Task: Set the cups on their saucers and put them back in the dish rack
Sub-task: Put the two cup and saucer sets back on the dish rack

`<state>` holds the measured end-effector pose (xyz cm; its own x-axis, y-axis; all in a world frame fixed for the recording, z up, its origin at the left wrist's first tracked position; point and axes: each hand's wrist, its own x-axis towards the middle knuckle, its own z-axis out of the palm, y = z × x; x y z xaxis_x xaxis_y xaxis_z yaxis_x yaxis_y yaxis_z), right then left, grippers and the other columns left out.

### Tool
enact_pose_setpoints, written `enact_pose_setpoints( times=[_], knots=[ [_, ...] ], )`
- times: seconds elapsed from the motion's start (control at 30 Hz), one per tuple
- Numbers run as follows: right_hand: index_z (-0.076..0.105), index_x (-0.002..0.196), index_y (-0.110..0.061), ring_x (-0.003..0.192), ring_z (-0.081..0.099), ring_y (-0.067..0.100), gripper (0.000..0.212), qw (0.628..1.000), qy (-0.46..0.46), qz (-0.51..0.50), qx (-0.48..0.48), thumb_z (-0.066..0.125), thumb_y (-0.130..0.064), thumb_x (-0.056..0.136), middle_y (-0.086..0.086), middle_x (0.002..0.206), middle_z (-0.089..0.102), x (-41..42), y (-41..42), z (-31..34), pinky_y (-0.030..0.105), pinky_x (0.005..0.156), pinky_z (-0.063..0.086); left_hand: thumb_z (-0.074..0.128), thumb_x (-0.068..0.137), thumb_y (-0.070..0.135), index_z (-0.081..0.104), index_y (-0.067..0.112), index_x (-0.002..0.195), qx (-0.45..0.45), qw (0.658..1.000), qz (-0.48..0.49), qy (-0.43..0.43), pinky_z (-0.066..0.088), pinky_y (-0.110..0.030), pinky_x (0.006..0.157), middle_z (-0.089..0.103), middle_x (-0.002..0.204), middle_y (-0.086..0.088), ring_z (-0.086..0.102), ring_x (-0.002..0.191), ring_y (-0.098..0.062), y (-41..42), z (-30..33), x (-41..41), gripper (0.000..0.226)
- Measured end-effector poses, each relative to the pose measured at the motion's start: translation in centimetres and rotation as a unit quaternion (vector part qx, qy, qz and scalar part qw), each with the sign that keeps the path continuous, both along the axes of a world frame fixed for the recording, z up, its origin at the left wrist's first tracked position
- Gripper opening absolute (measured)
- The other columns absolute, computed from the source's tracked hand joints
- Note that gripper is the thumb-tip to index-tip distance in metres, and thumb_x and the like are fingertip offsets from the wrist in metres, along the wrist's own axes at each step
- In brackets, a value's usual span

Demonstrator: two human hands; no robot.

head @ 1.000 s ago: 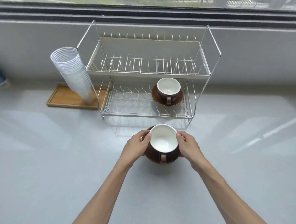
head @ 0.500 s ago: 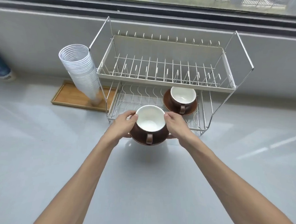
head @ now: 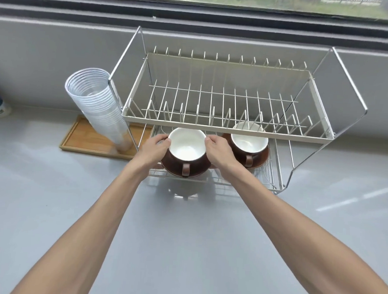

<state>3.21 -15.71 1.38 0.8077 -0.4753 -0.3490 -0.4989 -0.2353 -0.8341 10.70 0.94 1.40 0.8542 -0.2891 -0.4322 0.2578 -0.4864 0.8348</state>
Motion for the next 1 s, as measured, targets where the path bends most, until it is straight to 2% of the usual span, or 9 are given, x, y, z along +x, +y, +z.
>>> enact_pose_setpoints(
  times=[0.03,0.13,0.27,0.43,0.57,0.67,0.87,0.93,1.0],
  knots=[
    [0.065,0.096,-0.008,0.080,0.052,0.022,0.037,1.000,-0.003,-0.002,-0.009,0.034,-0.026,0.101,-0.001,0.075,0.055,0.6,0.0,-0.2,0.039,0.078,0.050,0.046,0.101,0.027,0.061,0.027,0.124,-0.006,1.000,0.006,0.004,0.059,-0.041,0.084,0.063,0.130,-0.008,0.062,0.115,-0.030,-0.1,-0.1,0.4,0.028],
    [0.047,0.067,-0.018,0.069,0.040,0.019,0.039,0.999,0.007,-0.019,-0.030,0.036,-0.029,0.102,-0.005,0.066,0.042,1.9,0.0,-1.0,0.034,0.067,0.034,0.047,0.101,0.028,0.059,0.033,0.116,-0.030,0.999,0.024,0.011,0.057,-0.031,0.065,0.065,0.122,-0.005,0.063,0.096,-0.023,-0.4,-0.5,1.3,0.020],
    [0.045,0.073,-0.020,0.066,0.040,0.015,0.033,0.999,0.010,-0.028,-0.017,0.033,-0.028,0.102,-0.004,0.071,0.042,2.7,-0.1,-1.5,0.033,0.064,0.035,0.047,0.102,0.028,0.060,0.024,0.125,-0.033,0.999,0.041,-0.005,0.057,-0.037,0.077,0.061,0.126,-0.008,0.063,0.105,-0.027,-0.8,-1.6,2.5,0.027],
    [0.053,0.090,-0.009,0.066,0.041,0.014,0.034,1.000,0.018,-0.019,-0.016,0.031,-0.030,0.104,-0.002,0.073,0.046,3.0,-0.2,-2.1,0.035,0.075,0.038,0.047,0.103,0.031,0.057,0.017,0.136,-0.007,0.999,0.046,-0.009,0.053,-0.049,0.100,0.060,0.136,-0.011,0.059,0.124,-0.033,-0.9,-2.6,3.0,0.038],
    [0.047,0.081,-0.013,0.066,0.039,0.014,0.031,0.999,0.016,-0.010,-0.027,0.029,-0.026,0.104,-0.004,0.073,0.043,3.2,-0.1,-2.0,0.032,0.072,0.035,0.046,0.103,0.032,0.059,0.020,0.133,-0.015,0.999,0.045,-0.010,0.059,-0.041,0.086,0.063,0.132,-0.013,0.064,0.112,-0.031,-0.9,-3.0,3.0,0.035],
    [0.040,0.070,-0.019,0.063,0.039,0.015,0.035,0.999,0.016,-0.008,-0.044,0.030,-0.024,0.103,-0.002,0.071,0.044,3.0,0.0,-1.9,0.032,0.061,0.033,0.045,0.103,0.033,0.057,0.021,0.137,-0.012,0.999,0.041,-0.017,0.057,-0.045,0.091,0.062,0.134,-0.012,0.063,0.108,-0.028,-0.9,-3.0,2.8,0.038],
    [0.047,0.079,-0.015,0.082,0.048,0.023,0.033,0.998,0.006,0.019,-0.053,0.031,-0.027,0.105,0.000,0.080,0.052,2.0,0.2,-1.3,0.034,0.075,0.035,0.041,0.102,0.038,0.049,0.026,0.145,0.039,0.998,-0.011,-0.038,0.043,-0.052,0.110,0.057,0.143,-0.004,0.054,0.130,-0.029,-0.6,-2.2,1.9,0.045],
    [0.051,0.092,-0.014,0.090,0.050,0.025,0.026,0.997,0.000,0.041,-0.060,0.032,-0.025,0.105,0.003,0.089,0.055,1.4,0.1,-0.8,0.035,0.080,0.037,0.042,0.102,0.036,0.044,0.027,0.147,0.062,0.996,-0.041,-0.047,0.044,-0.051,0.109,0.055,0.144,-0.003,0.053,0.129,-0.028,-0.4,-1.7,1.5,0.047],
    [0.059,0.118,-0.012,0.111,0.054,0.029,0.032,0.996,0.003,0.063,-0.061,0.033,-0.024,0.105,0.010,0.115,0.063,0.6,0.1,-0.1,0.039,0.095,0.041,0.045,0.101,0.035,0.042,0.024,0.149,0.093,0.992,-0.068,-0.058,0.046,-0.051,0.107,0.055,0.142,-0.007,0.053,0.128,-0.032,-0.1,-1.2,1.1,0.050]
  ],
)
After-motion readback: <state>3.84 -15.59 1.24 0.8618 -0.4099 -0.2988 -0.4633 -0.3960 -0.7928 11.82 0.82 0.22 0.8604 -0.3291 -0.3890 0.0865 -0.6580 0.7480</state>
